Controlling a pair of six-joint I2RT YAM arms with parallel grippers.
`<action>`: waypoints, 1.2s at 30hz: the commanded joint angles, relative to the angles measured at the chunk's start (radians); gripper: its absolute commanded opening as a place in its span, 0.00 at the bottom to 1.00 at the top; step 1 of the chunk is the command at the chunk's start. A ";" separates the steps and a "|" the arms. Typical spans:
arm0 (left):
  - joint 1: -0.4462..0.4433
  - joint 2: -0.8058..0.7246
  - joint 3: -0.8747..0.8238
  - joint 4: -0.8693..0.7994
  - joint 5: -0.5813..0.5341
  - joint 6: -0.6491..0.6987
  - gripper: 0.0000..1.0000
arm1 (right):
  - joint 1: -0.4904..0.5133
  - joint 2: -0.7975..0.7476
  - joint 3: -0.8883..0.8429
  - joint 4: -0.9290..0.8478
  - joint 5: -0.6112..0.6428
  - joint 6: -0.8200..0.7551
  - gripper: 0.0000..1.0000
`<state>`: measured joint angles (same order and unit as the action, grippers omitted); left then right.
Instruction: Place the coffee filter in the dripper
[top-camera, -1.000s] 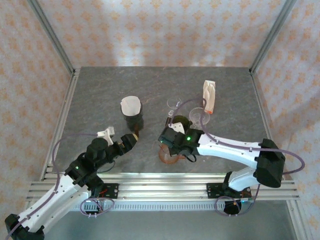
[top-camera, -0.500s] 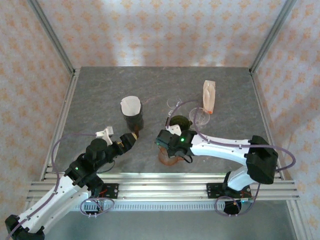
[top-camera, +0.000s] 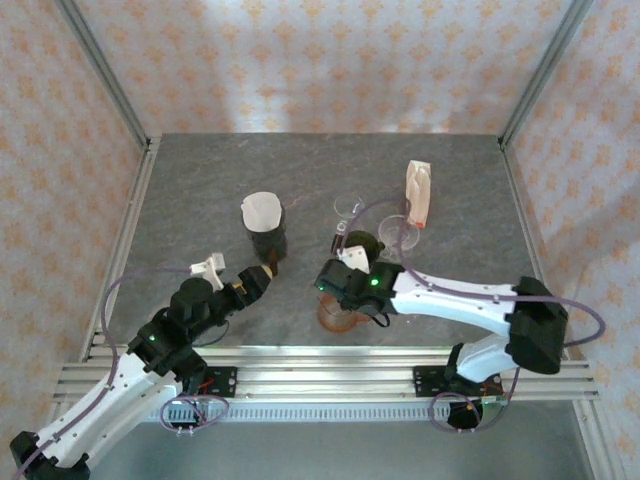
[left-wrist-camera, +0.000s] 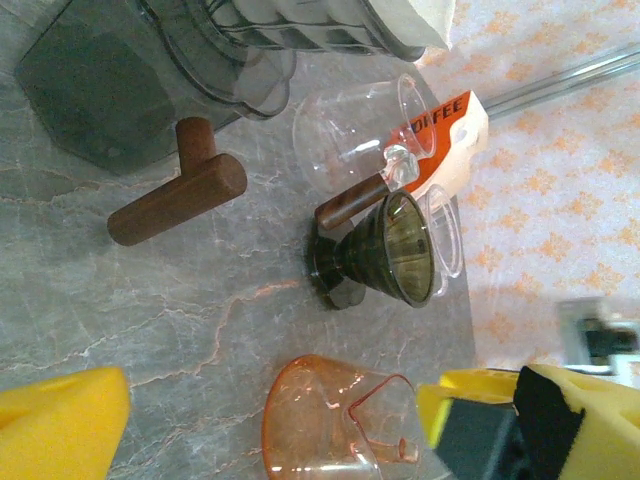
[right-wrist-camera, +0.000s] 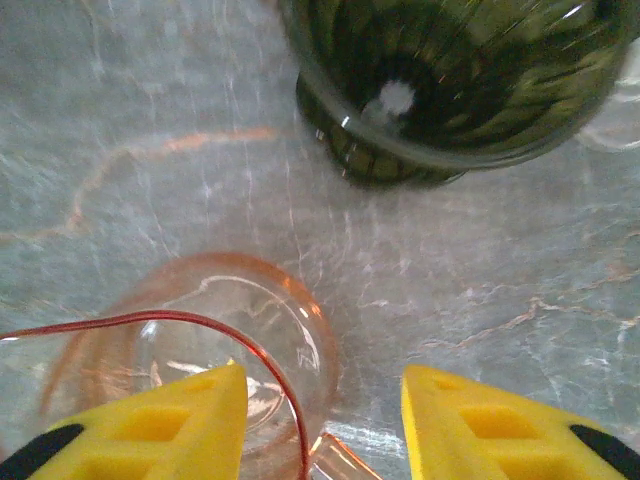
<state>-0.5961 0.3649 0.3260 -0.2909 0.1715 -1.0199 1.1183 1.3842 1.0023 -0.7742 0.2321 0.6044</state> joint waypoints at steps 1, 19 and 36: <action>-0.007 -0.023 0.008 -0.033 -0.044 0.026 0.99 | -0.049 -0.114 0.038 -0.025 0.093 -0.006 0.51; -0.007 -0.069 0.042 -0.130 -0.105 0.037 1.00 | -0.436 0.065 0.107 0.128 -0.083 0.051 0.58; -0.007 -0.084 0.012 -0.105 -0.095 0.027 1.00 | -0.439 0.122 -0.063 0.298 -0.119 0.203 0.53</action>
<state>-0.5961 0.3000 0.3378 -0.3935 0.0956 -0.9962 0.6834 1.4803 0.9543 -0.5064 0.1032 0.7784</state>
